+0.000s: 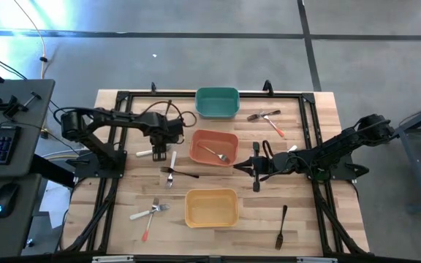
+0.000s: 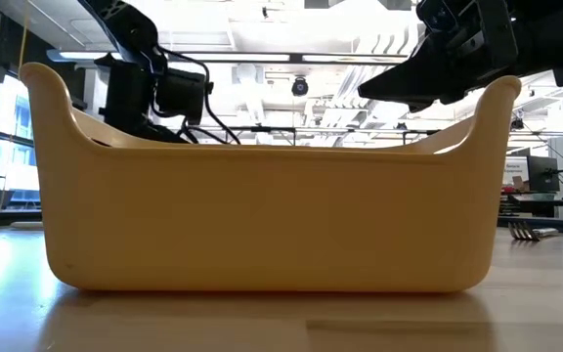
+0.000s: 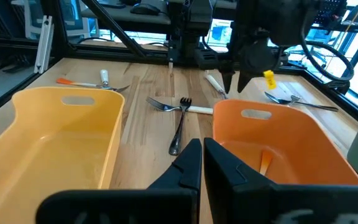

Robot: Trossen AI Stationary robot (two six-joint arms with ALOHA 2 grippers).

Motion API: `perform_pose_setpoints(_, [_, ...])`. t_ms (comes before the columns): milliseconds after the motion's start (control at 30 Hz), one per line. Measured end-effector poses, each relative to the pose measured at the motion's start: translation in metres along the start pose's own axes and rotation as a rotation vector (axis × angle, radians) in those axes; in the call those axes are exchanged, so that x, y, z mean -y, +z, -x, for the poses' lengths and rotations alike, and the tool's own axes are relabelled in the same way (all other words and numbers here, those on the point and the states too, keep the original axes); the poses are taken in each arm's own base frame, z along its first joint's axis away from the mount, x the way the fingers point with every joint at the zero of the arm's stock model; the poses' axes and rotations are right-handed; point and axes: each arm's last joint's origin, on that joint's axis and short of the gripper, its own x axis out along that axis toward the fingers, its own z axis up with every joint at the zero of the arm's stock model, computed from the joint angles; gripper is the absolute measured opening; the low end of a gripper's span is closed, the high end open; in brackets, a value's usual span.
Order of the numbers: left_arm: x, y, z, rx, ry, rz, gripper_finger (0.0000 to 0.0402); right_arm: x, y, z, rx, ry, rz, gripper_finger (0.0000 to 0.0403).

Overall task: Sort silverware by color (type)
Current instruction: Put the white fork into the yellow bin

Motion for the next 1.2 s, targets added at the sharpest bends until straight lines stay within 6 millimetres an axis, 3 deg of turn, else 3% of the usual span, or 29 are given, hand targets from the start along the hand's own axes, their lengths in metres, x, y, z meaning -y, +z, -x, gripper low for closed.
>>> perform_pose_setpoints(467, [-0.011,-0.017,-0.023,-0.008,-0.05,0.036,0.0115,0.0,0.0,0.0,0.0,0.0,-0.001,0.0])
perform_pose_setpoints(1200, [-0.015,-0.01,-0.012,0.007,-0.152,0.069,0.0115,0.0,0.0,0.0,0.0,-0.003,-0.001,0.0])
